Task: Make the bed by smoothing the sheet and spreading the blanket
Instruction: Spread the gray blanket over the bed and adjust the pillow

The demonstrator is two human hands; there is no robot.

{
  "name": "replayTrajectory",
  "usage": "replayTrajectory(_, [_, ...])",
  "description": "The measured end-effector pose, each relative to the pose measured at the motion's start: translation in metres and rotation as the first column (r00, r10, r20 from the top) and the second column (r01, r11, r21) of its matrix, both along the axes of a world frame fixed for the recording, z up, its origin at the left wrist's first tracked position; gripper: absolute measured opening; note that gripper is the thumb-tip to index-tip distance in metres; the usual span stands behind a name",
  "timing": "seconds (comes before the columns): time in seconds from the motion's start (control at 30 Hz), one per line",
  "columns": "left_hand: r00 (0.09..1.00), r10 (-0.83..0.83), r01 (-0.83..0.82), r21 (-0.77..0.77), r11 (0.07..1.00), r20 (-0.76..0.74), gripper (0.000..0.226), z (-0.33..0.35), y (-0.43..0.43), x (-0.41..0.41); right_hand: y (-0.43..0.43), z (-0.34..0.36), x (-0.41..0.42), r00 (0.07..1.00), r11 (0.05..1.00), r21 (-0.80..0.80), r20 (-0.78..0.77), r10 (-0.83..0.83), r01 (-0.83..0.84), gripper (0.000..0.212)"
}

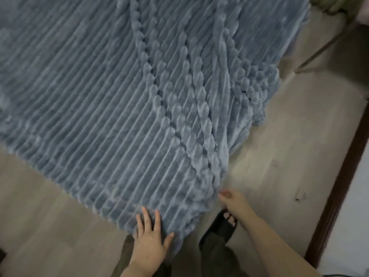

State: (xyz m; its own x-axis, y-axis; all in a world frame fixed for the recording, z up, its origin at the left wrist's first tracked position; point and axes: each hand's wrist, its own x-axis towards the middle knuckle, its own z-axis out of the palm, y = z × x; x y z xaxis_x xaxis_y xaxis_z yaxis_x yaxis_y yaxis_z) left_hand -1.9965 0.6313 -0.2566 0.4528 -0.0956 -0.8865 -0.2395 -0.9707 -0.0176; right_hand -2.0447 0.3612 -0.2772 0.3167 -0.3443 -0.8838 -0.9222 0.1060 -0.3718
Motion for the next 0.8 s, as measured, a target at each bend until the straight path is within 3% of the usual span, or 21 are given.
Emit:
replayTrajectory(0.2, [0.959,0.240,-0.251,-0.054,0.967,-0.154,0.112,0.009,-0.079,-0.034,-0.082,0.030,0.021,0.982,0.996,-0.069,0.182,-0.038,0.051,0.026])
replayTrajectory(0.3, [0.941,0.287,-0.317,-0.164,0.934,-0.178,0.102,0.012,-0.094,-0.035,-0.110,0.033,0.036,0.976,0.994,-0.106,0.219,0.005,0.019,0.040])
replayTrajectory(0.4, [0.967,0.229,-0.252,-0.276,0.928,-0.112,0.085,0.017,-0.096,-0.030,-0.126,0.031,0.060,0.967,0.986,-0.166,0.244,0.071,-0.031,0.057])
replayTrajectory(0.53, [0.958,0.286,-0.261,-0.475,0.840,-0.019,0.074,0.020,-0.102,-0.014,-0.140,0.026,0.101,0.934,0.931,-0.326,0.250,0.254,-0.165,0.065])
replayTrajectory(0.6, [0.951,0.304,-0.225,-0.540,0.811,0.059,0.068,0.020,-0.114,-0.003,-0.148,0.028,0.118,0.860,0.793,-0.511,0.181,0.477,-0.332,0.067])
replayTrajectory(0.7, [0.922,0.353,-0.192,-0.606,0.772,0.157,0.064,0.019,-0.147,0.025,-0.167,0.029,0.136,0.511,0.217,-0.735,-0.199,0.836,-0.642,0.060])
replayTrajectory(0.73, [0.912,0.374,-0.198,-0.618,0.761,0.168,0.065,0.017,-0.160,0.035,-0.175,0.029,0.141,0.407,0.072,-0.738,-0.285,0.868,-0.671,0.053])
replayTrajectory(0.8, [0.901,0.390,-0.190,-0.640,0.745,0.187,0.069,0.012,-0.189,0.055,-0.191,0.030,0.154,0.277,-0.079,-0.749,-0.338,0.899,-0.658,0.036])
